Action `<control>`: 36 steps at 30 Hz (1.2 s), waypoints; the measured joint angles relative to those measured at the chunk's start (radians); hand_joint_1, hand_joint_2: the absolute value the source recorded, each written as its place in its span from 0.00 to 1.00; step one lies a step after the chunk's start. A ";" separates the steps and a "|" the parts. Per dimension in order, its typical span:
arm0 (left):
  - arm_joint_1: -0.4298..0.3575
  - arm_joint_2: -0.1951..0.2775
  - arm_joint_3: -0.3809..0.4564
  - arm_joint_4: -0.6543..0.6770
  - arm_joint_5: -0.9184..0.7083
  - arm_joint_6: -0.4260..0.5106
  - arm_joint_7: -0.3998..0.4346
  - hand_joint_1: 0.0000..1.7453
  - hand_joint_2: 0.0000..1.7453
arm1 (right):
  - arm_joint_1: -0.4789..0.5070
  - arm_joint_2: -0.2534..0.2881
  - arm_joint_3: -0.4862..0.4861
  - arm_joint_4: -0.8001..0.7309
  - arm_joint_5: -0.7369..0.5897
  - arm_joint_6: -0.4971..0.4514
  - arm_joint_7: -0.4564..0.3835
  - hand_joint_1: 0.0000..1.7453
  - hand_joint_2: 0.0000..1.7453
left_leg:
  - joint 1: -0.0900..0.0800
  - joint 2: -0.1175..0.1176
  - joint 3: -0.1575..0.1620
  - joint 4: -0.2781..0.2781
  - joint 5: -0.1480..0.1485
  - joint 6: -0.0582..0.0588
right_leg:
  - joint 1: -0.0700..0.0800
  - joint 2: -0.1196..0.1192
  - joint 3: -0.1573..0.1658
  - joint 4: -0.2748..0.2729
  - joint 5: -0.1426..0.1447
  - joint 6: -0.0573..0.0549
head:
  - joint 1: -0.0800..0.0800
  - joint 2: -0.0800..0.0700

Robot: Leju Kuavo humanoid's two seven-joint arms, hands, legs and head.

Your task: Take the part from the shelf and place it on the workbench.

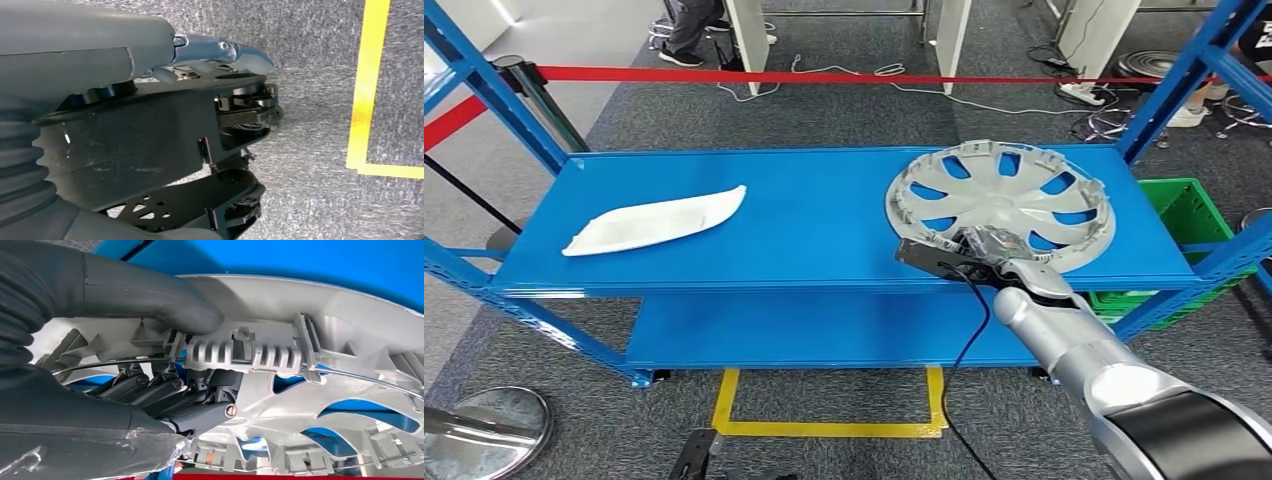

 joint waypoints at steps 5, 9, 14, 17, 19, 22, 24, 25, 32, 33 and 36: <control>0.000 -0.002 0.001 0.000 0.000 0.000 0.000 0.00 1.00 | -0.001 0.000 -0.009 0.000 0.000 0.000 0.004 1.00 1.00 | 0.007 -0.003 0.100 -0.200 0.063 0.013 | 0.005 0.008 -0.009 0.006 0.000 0.027 | -0.002 0.000; 0.000 -0.003 0.001 0.000 -0.002 0.004 0.002 0.00 1.00 | 0.001 -0.001 -0.011 0.000 0.000 0.001 0.008 1.00 1.00 | 0.007 -0.001 0.100 -0.202 0.065 0.041 | 0.000 0.008 -0.030 0.045 -0.028 0.041 | 0.004 0.000; 0.001 -0.002 0.001 0.000 -0.003 0.000 0.003 0.00 1.00 | 0.011 0.000 -0.011 0.000 -0.001 0.000 0.004 1.00 1.00 | 0.003 0.000 0.101 -0.202 0.064 0.052 | 0.001 0.007 -0.143 0.276 -0.111 0.042 | 0.008 0.000; 0.001 -0.002 0.002 0.000 -0.003 -0.008 0.003 0.00 1.00 | 0.011 0.000 -0.014 -0.004 -0.007 -0.020 -0.012 1.00 1.00 | 0.003 -0.002 0.105 -0.201 0.060 0.045 | 0.000 0.007 -0.064 0.114 -0.026 0.041 | 0.008 0.000; 0.001 -0.002 0.002 0.000 -0.003 -0.012 0.002 0.00 1.00 | 0.018 0.004 -0.021 -0.019 -0.022 -0.049 -0.032 1.00 1.00 | 0.001 -0.003 0.104 -0.200 0.060 0.033 | 0.001 0.009 -0.020 0.029 -0.003 0.036 | 0.008 0.000; 0.003 -0.001 0.007 0.000 -0.001 -0.012 -0.005 0.00 1.00 | 0.056 0.014 -0.046 -0.080 -0.063 -0.130 -0.068 1.00 1.00 | 0.003 -0.004 0.102 -0.207 0.064 0.015 | 0.006 0.011 -0.017 0.015 -0.002 0.018 | 0.008 0.000; 0.004 -0.001 0.015 0.000 0.000 -0.006 -0.015 0.00 1.00 | 0.091 0.023 -0.072 -0.160 -0.092 -0.190 -0.086 1.00 1.00 | 0.004 -0.002 0.088 -0.179 0.043 0.005 | 0.004 0.010 -0.017 0.013 0.001 0.006 | 0.005 0.000; 0.005 0.000 0.019 0.000 0.002 -0.003 -0.020 0.00 1.00 | 0.112 0.029 -0.086 -0.209 -0.104 -0.213 -0.091 1.00 1.00 | 0.004 -0.001 0.068 -0.136 0.017 0.001 | 0.003 0.010 -0.017 0.012 0.001 0.001 | 0.004 0.000; 0.012 0.007 0.044 0.000 0.011 0.006 -0.045 0.00 1.00 | 0.267 0.055 -0.127 -0.536 -0.173 -0.252 -0.111 1.00 1.00 | -0.001 0.001 0.024 -0.068 0.038 0.010 | 0.007 0.011 -0.015 0.012 -0.004 -0.005 | 0.002 0.000; 0.012 0.008 0.047 0.000 0.011 0.007 -0.046 0.00 1.00 | 0.277 0.057 -0.131 -0.565 -0.182 -0.254 -0.116 1.00 1.00 | -0.002 0.001 0.053 -0.132 0.061 0.014 | 0.009 0.012 -0.017 0.014 -0.006 -0.003 | 0.002 0.000; 0.016 0.008 0.052 0.000 0.014 0.010 -0.052 0.00 1.00 | 0.318 0.060 -0.141 -0.646 -0.233 -0.280 -0.156 1.00 1.00 | -0.006 -0.002 0.086 -0.209 0.072 0.025 | 0.012 0.011 -0.020 0.012 -0.006 0.012 | 0.003 0.000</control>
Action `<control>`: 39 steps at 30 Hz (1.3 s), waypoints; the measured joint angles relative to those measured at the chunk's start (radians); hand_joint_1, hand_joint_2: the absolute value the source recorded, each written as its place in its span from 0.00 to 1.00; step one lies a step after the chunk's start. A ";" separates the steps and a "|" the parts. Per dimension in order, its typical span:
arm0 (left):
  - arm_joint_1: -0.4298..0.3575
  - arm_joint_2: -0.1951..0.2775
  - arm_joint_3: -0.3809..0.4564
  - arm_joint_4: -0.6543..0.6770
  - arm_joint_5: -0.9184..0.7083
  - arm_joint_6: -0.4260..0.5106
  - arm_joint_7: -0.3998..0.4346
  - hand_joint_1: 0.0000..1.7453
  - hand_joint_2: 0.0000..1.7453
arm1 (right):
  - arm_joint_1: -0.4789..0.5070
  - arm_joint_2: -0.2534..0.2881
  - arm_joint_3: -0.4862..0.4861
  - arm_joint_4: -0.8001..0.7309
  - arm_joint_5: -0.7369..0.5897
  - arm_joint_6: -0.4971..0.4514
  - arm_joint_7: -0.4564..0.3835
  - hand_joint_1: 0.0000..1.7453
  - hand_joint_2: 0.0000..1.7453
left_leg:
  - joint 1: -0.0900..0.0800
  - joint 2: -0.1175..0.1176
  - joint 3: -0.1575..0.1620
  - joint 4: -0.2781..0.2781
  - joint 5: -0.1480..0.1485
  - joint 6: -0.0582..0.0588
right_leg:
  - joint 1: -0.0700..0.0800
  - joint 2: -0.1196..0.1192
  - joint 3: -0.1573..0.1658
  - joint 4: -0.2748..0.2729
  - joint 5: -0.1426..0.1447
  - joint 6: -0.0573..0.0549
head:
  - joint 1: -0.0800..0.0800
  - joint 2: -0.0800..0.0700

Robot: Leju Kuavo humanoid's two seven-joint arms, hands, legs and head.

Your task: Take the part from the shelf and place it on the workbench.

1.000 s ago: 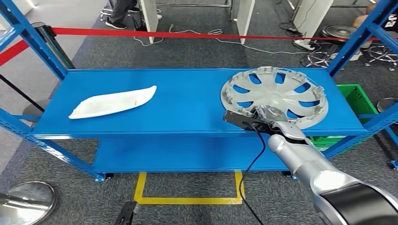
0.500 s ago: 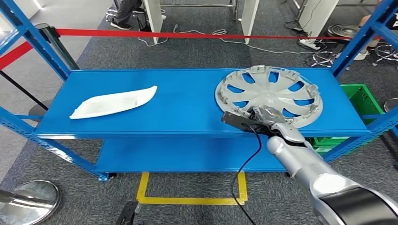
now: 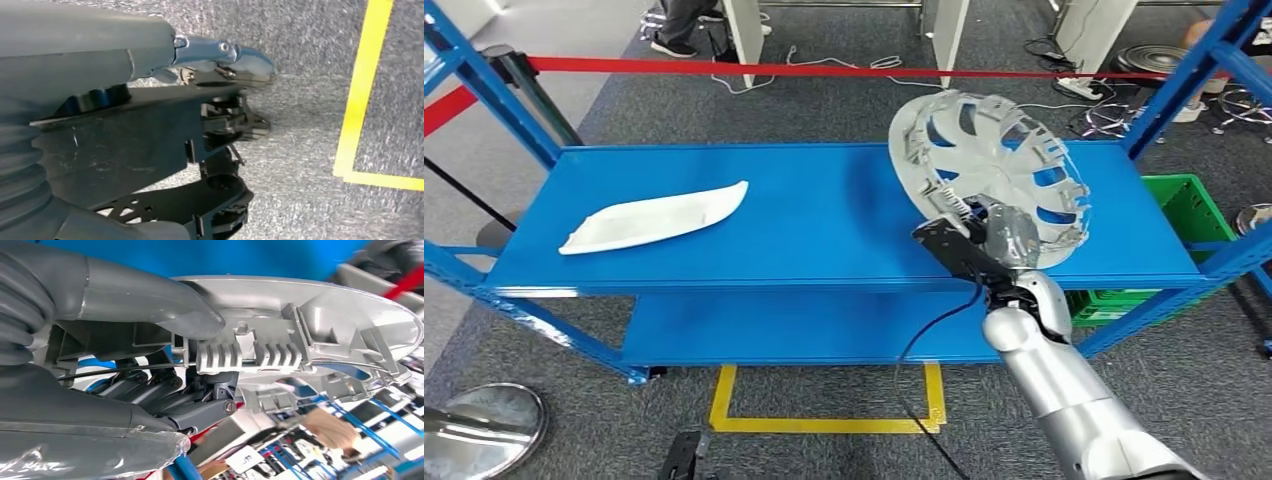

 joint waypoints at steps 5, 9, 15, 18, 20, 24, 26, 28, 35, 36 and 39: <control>0.006 0.000 0.009 0.000 0.003 0.005 -0.010 0.00 1.00 | 0.084 0.014 0.002 -0.173 -0.057 -0.049 -0.064 1.00 1.00 | 0.003 -0.002 0.004 -0.010 0.006 0.022 | -0.004 -0.001 -0.058 0.117 -0.074 0.016 | 0.004 0.000; 0.008 0.000 0.020 0.000 0.003 0.005 -0.011 0.00 1.00 | 0.113 0.016 0.004 -0.239 -0.065 -0.059 -0.068 1.00 1.00 | 0.006 -0.004 0.008 -0.010 0.002 0.024 | -0.008 -0.001 -0.132 0.261 -0.102 0.026 | 0.005 0.000; 0.011 0.002 0.027 0.000 0.011 0.013 -0.022 0.00 1.00 | 0.159 0.030 0.010 -0.336 -0.086 -0.139 -0.141 1.00 1.00 | 0.005 -0.008 0.011 0.000 -0.007 -0.005 | -0.012 0.003 -0.006 0.009 -0.003 0.019 | 0.005 0.000; 0.015 0.004 0.039 0.000 0.017 0.020 -0.034 0.00 1.00 | 0.204 0.047 0.024 -0.423 -0.135 -0.235 -0.190 1.00 1.00 | 0.008 -0.005 0.006 0.012 -0.020 -0.018 | -0.010 0.003 -0.006 0.009 -0.002 -0.006 | 0.001 0.000; 0.017 0.005 0.046 0.000 0.017 0.024 -0.045 0.00 1.00 | 0.236 0.059 0.040 -0.490 -0.191 -0.300 -0.246 1.00 1.00 | 0.008 0.000 -0.035 0.097 -0.069 -0.025 | -0.011 0.001 -0.004 0.007 -0.003 -0.017 | -0.002 0.000; 0.028 0.007 0.054 0.000 0.018 0.025 -0.061 0.00 1.00 | 0.296 0.065 0.088 -0.614 -0.252 -0.336 -0.343 1.00 1.00 | 0.007 0.001 -0.121 0.264 -0.118 -0.024 | -0.007 0.003 -0.001 0.007 -0.006 -0.024 | -0.003 0.000; 0.030 0.007 0.061 0.000 0.019 0.025 -0.063 0.00 1.00 | 0.319 0.065 0.118 -0.666 -0.275 -0.334 -0.387 1.00 1.00 | 0.005 0.001 -0.074 0.172 -0.058 -0.014 | -0.006 0.006 0.002 0.007 -0.007 -0.024 | -0.003 0.000; 0.030 0.007 0.069 0.000 0.020 0.025 -0.064 0.00 1.00 | 0.335 0.065 0.150 -0.710 -0.291 -0.332 -0.416 1.00 1.00 | 0.001 0.002 -0.012 0.052 -0.016 -0.005 | -0.002 0.009 0.002 0.008 -0.009 -0.020 | -0.003 0.000; 0.036 0.006 0.076 0.000 0.020 0.026 -0.065 0.00 1.00 | 0.359 0.065 0.203 -0.778 -0.305 -0.331 -0.437 1.00 1.00 | 0.004 -0.001 0.019 -0.012 -0.002 0.017 | -0.003 0.002 -0.032 0.087 -0.066 0.014 | 0.001 0.000; 0.036 0.006 0.077 0.000 0.020 0.026 -0.065 0.00 1.00 | 0.360 0.065 0.208 -0.782 -0.303 -0.331 -0.448 1.00 1.00 | 0.004 0.000 0.019 -0.012 -0.002 0.018 | -0.003 0.001 -0.058 0.150 -0.100 0.016 | 0.004 0.000; 0.037 0.006 0.078 0.000 0.016 0.023 -0.068 0.00 1.00 | 0.366 0.059 0.235 -0.796 -0.249 -0.328 -0.482 1.00 1.00 | 0.004 0.001 0.019 -0.012 -0.003 0.019 | -0.005 0.000 -0.109 0.269 -0.137 0.023 | 0.005 0.000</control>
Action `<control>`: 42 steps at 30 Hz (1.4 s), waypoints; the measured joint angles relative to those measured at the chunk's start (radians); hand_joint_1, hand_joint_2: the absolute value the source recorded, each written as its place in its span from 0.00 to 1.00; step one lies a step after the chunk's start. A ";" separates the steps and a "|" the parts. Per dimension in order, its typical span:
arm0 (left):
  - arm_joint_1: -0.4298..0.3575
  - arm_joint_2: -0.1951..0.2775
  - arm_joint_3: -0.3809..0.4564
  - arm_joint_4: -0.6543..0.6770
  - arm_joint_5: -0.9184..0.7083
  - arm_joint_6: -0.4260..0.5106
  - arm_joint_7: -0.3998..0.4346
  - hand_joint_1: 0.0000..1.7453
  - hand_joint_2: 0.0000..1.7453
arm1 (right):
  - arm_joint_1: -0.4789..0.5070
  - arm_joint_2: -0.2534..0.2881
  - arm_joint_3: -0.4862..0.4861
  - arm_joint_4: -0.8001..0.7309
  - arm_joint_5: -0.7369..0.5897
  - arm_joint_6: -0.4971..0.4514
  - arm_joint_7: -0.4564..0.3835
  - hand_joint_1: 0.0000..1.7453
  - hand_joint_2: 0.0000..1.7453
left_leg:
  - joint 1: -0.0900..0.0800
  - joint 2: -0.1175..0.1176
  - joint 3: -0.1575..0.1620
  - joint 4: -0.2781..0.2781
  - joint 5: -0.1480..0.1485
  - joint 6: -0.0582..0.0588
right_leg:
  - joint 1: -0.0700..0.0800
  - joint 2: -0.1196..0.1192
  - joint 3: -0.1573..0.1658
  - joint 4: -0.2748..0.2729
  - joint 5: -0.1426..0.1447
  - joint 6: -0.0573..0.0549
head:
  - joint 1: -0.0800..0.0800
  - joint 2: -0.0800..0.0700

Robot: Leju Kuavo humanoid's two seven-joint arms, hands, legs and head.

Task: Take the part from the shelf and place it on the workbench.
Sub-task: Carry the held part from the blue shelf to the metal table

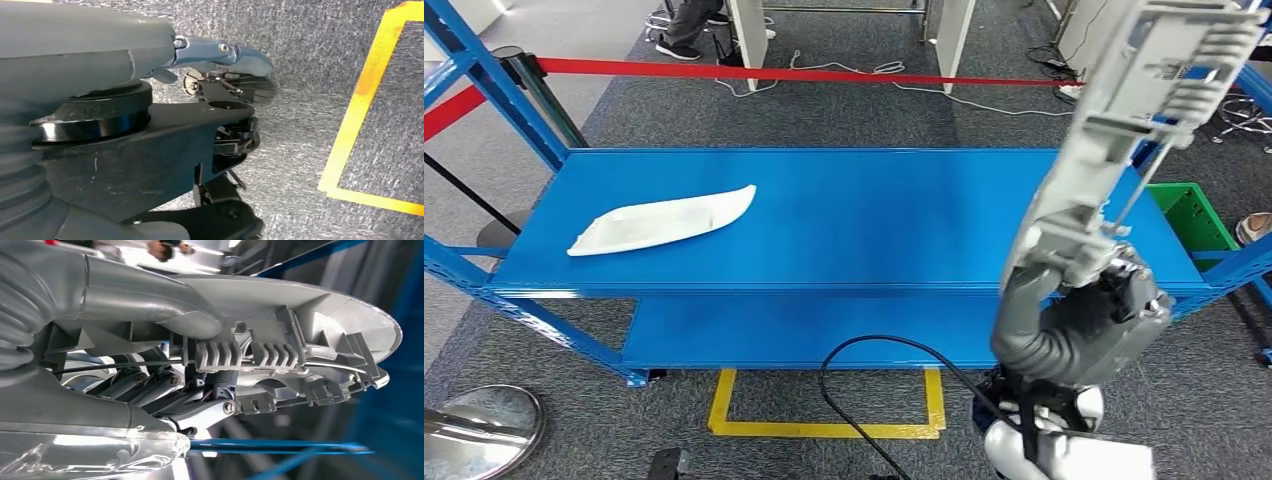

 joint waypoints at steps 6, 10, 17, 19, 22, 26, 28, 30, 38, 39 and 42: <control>0.000 0.002 0.003 0.000 -0.005 -0.016 -0.008 0.00 1.00 | 0.002 -0.036 0.085 -0.016 0.095 0.058 0.025 1.00 1.00 | 0.000 -0.004 0.003 0.008 -0.004 -0.027 | -0.006 0.005 0.140 -0.260 0.103 -0.004 | -0.001 0.000; -0.001 0.001 0.016 0.000 0.003 -0.016 -0.006 0.00 1.00 | 0.022 -0.066 0.111 -0.015 0.031 0.149 0.072 1.00 1.00 | 0.004 -0.001 -0.008 0.029 -0.021 -0.044 | -0.004 0.006 0.140 -0.263 0.110 -0.036 | -0.006 0.000; 0.000 0.002 0.042 0.000 0.027 -0.023 0.005 0.00 1.00 | 0.056 -0.100 0.118 -0.009 -0.021 0.221 0.102 1.00 1.00 | 0.003 0.001 -0.099 0.229 -0.085 -0.042 | -0.001 0.002 0.139 -0.264 0.111 -0.047 | -0.010 0.000; -0.001 0.002 0.051 0.000 0.036 -0.031 0.008 0.00 1.00 | 0.063 -0.104 0.118 -0.009 -0.024 0.229 0.103 1.00 1.00 | 0.002 0.001 -0.034 0.104 -0.028 -0.035 | 0.001 0.003 0.139 -0.262 0.110 -0.043 | -0.010 0.000; -0.002 0.002 0.064 0.000 0.042 -0.043 0.019 0.00 1.00 | 0.067 -0.109 0.118 -0.009 -0.020 0.231 0.100 1.00 1.00 | -0.001 -0.001 0.007 0.016 -0.018 -0.027 | 0.005 0.005 0.135 -0.265 0.112 -0.027 | -0.010 0.000; 0.000 0.002 0.073 0.000 0.043 -0.052 0.037 0.00 1.00 | 0.068 -0.111 0.118 -0.009 -0.017 0.231 0.097 1.00 1.00 | 0.002 -0.001 0.010 0.004 -0.011 -0.007 | 0.002 0.002 0.115 -0.225 0.081 -0.006 | -0.005 0.000; 0.000 0.003 0.075 0.000 0.045 -0.057 0.044 0.00 1.00 | 0.068 -0.111 0.119 -0.009 -0.017 0.231 0.097 1.00 1.00 | 0.002 0.000 0.010 0.003 -0.010 -0.001 | 0.002 0.000 0.058 -0.105 0.020 -0.001 | 0.000 0.000; 0.000 0.004 0.080 0.000 0.047 -0.063 0.057 0.00 1.00 | 0.069 -0.112 0.119 -0.009 -0.018 0.230 0.099 1.00 1.00 | 0.000 0.001 0.010 0.004 -0.009 0.002 | 0.002 0.000 0.009 -0.001 -0.015 0.002 | 0.001 0.000; 0.000 0.008 0.095 0.000 0.039 -0.060 0.081 0.00 1.00 | 0.068 -0.112 0.118 -0.007 -0.017 0.204 0.103 1.00 1.00 | -0.007 -0.004 0.004 0.010 0.001 -0.024 | 0.002 0.004 0.140 -0.264 0.115 -0.020 | 0.000 0.000; 0.000 0.009 0.095 0.000 0.038 -0.058 0.081 0.00 1.00 | 0.069 -0.112 0.118 -0.007 -0.018 0.199 0.104 1.00 1.00 | -0.006 -0.004 0.002 0.009 0.001 -0.029 | 0.001 0.004 0.137 -0.265 0.119 -0.026 | 0.000 0.000; 0.000 0.011 0.096 0.000 0.033 -0.054 0.082 0.00 1.00 | 0.068 -0.111 0.118 -0.007 -0.019 0.186 0.106 1.00 1.00 | -0.005 -0.001 -0.028 0.085 -0.070 -0.043 | -0.003 0.000 0.127 -0.270 0.134 -0.045 | -0.005 0.000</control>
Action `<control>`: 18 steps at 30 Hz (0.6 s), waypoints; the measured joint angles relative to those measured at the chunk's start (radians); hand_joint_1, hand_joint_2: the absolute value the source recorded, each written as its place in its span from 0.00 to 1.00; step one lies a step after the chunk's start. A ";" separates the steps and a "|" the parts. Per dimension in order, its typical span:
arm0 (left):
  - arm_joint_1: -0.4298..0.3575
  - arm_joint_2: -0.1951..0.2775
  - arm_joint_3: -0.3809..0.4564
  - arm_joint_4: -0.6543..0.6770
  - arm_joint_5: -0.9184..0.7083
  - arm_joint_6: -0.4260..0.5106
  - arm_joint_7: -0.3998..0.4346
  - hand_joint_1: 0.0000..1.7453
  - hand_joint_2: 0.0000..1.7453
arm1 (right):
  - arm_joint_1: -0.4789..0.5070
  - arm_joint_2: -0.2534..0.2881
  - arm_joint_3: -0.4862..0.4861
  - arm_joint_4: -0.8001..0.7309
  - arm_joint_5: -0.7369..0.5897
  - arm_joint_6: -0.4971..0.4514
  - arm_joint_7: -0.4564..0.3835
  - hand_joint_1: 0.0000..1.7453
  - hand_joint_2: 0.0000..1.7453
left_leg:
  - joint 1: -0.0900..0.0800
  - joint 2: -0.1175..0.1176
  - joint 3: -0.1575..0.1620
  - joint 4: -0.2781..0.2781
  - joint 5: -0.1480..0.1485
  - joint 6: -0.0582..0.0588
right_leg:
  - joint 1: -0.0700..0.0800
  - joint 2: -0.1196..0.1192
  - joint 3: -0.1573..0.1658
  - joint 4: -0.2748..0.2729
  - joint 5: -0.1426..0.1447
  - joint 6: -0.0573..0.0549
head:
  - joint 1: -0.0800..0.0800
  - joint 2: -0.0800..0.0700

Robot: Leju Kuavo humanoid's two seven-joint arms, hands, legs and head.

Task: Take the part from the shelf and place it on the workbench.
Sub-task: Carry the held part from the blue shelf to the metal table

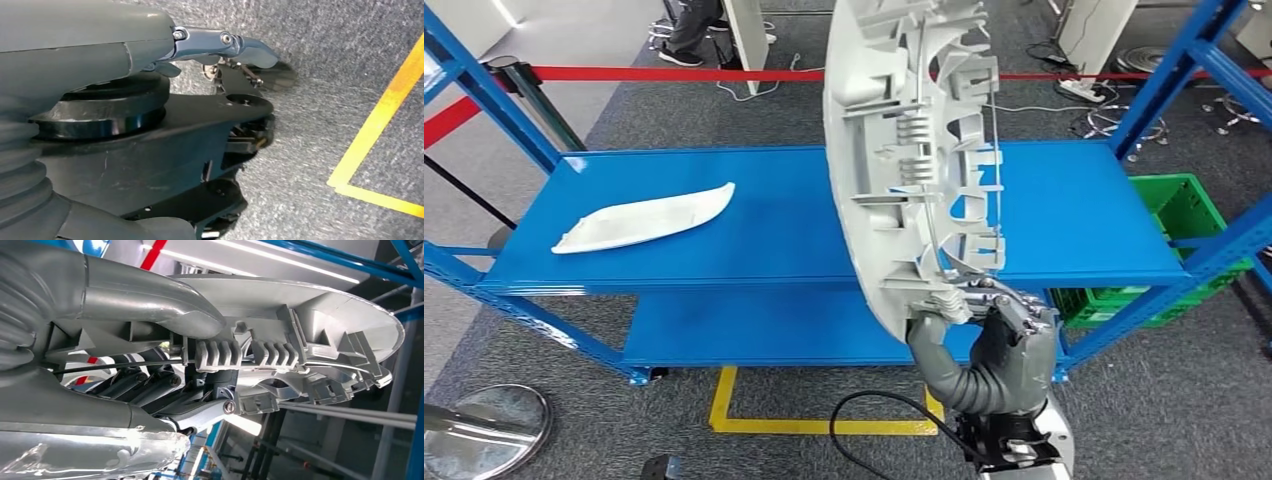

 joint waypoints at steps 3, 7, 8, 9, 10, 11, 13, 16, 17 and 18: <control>0.000 0.002 0.000 0.000 -0.001 0.002 0.000 0.00 1.00 | 0.001 0.001 0.000 0.000 -0.002 -0.008 0.002 1.00 1.00 | 0.000 0.001 -0.056 0.170 -0.100 -0.006 | 0.002 -0.002 -0.022 0.000 0.018 -0.004 | -0.003 0.000; -0.002 0.002 0.000 0.000 -0.002 0.003 0.002 0.00 1.00 | 0.002 0.001 0.000 0.000 -0.004 -0.009 0.004 1.00 1.00 | 0.001 0.001 0.056 0.046 -0.052 0.001 | 0.002 -0.001 -0.056 0.001 0.049 0.002 | -0.003 0.000; -0.004 0.001 0.000 0.000 -0.002 0.003 0.002 0.00 1.00 | 0.002 0.001 -0.001 0.000 -0.004 -0.009 0.004 1.00 1.00 | 0.000 0.000 0.094 -0.017 -0.038 0.004 | 0.004 -0.001 -0.064 0.002 0.056 0.007 | -0.004 0.000; -0.006 0.000 0.000 0.000 -0.002 0.003 0.002 0.00 1.00 | 0.002 0.001 -0.001 0.000 -0.004 -0.010 0.005 1.00 1.00 | -0.001 -0.001 0.118 -0.061 -0.028 0.009 | 0.005 -0.001 -0.069 0.001 0.065 0.012 | -0.003 0.000; -0.006 0.000 0.001 0.000 -0.002 0.003 0.002 0.00 1.00 | 0.003 0.001 -0.001 0.000 -0.005 -0.010 0.005 1.00 1.00 | -0.004 -0.002 0.126 -0.082 -0.023 0.014 | 0.005 -0.001 -0.073 -0.002 0.074 0.018 | -0.004 0.000; -0.005 -0.001 0.001 0.000 -0.003 0.003 0.002 0.00 1.00 | 0.003 0.001 -0.001 0.000 -0.006 -0.010 0.005 1.00 1.00 | -0.007 -0.003 0.121 -0.089 -0.017 0.020 | 0.004 -0.001 -0.075 -0.007 0.085 0.025 | -0.004 0.000; 0.000 -0.001 0.001 0.000 -0.003 0.003 0.003 0.00 1.00 | 0.004 0.001 0.000 0.000 -0.010 -0.011 0.005 1.00 1.00 | -0.008 0.000 0.110 -0.091 0.004 0.035 | -0.001 -0.002 -0.082 -0.011 0.086 0.037 | -0.005 0.000; 0.001 -0.001 0.003 0.000 -0.004 0.004 0.003 0.00 1.00 | 0.006 0.001 0.000 0.000 -0.014 -0.011 0.006 1.00 1.00 | -0.005 0.003 0.086 -0.094 0.032 0.051 | -0.001 -0.003 -0.117 0.105 -0.033 0.047 | -0.001 0.000; 0.001 -0.001 0.003 0.000 -0.004 0.004 0.003 0.00 1.00 | 0.006 0.001 0.000 0.000 -0.015 -0.011 0.006 1.00 1.00 | -0.005 0.004 0.076 -0.094 0.041 0.053 | -0.001 -0.003 -0.130 0.171 -0.078 0.048 | 0.000 0.000; 0.001 -0.001 0.003 0.000 -0.004 0.004 0.003 0.00 1.00 | 0.006 0.001 0.000 0.000 -0.016 -0.011 0.007 1.00 1.00 | -0.006 0.005 0.065 -0.093 0.050 0.053 | 0.000 -0.003 -0.136 0.227 -0.106 0.050 | 0.000 0.000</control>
